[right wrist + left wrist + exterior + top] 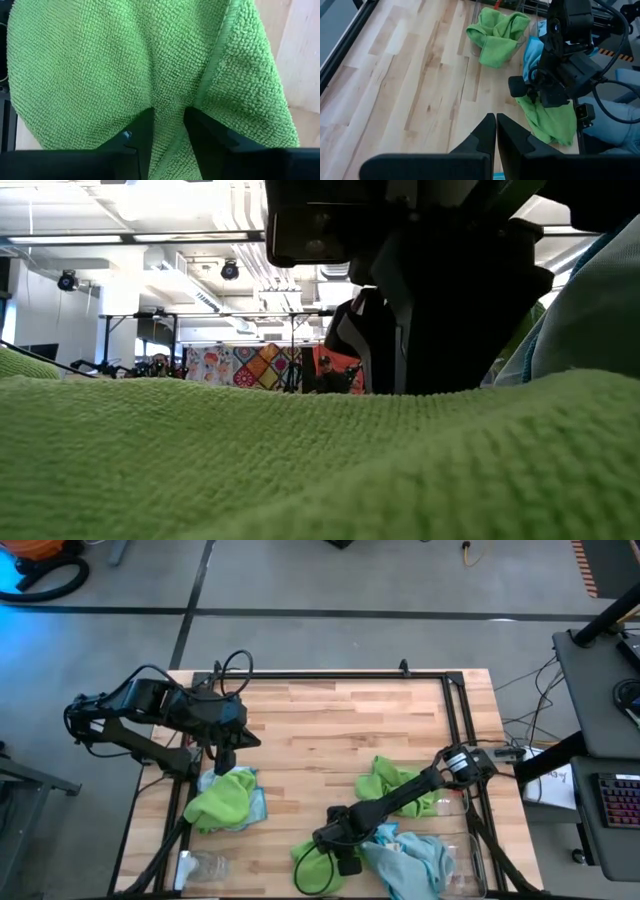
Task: Sort microfiber towel by color & place in baskets
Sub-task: Put the green microfiber cloth into the top transparent bin
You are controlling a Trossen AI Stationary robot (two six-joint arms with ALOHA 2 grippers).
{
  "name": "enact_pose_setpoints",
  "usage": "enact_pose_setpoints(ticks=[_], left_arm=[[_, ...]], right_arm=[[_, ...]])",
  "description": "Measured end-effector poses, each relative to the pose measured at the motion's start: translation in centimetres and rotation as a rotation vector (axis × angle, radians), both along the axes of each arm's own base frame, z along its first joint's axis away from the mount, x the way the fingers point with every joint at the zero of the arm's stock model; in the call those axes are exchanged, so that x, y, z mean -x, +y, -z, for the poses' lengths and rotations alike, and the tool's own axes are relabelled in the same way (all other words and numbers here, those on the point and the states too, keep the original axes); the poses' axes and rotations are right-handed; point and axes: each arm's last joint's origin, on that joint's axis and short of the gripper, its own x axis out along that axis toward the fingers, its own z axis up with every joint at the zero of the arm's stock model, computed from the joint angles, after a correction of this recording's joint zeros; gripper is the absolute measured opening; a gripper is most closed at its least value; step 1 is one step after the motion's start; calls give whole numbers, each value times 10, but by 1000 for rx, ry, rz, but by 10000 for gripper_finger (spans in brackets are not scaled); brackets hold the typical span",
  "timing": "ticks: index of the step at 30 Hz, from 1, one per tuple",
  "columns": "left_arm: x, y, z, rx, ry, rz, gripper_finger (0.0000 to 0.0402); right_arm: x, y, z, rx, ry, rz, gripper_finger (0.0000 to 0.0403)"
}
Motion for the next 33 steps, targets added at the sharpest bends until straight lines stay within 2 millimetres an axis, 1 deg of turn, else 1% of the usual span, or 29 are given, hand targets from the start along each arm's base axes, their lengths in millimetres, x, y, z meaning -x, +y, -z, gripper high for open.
enact_pose_setpoints(ticks=[4, 7, 9, 13, 15, 18, 20, 25, 30, 33], left_arm=[[0, 0, 0, 1, 0, -1, 0], [0, 0, 0, 1, 0, -1, 0], [0, 0, 0, 1, 0, -1, 0], [0, 0, 0, 1, 0, -1, 0], [0, 0, 0, 5, 0, -4, 0], [0, 0, 0, 10, 1, -9, 0], [0, 0, 0, 12, 1, -10, 0], [0, 0, 0, 11, 2, -10, 0], [0, 0, 0, 5, 1, -4, 0], [0, 0, 0, 4, 1, -4, 0]], right_arm=[[0, 0, -1, -1, 2, 6, 123], [1, 0, -7, -24, 10, 26, 123], [-2, 2, -17, -49, 8, 34, 123], [-10, 7, -43, -75, -58, 23, 123], [-12, 9, -49, -79, -82, 10, 124], [-12, 11, -53, -76, -98, -12, 125], [-11, 13, -52, -75, -99, -19, 125], [-11, 17, -34, -58, -51, -30, 125], [-12, 18, -26, -54, -36, -32, 125], [-13, 19, -17, -46, -16, -27, 125]])
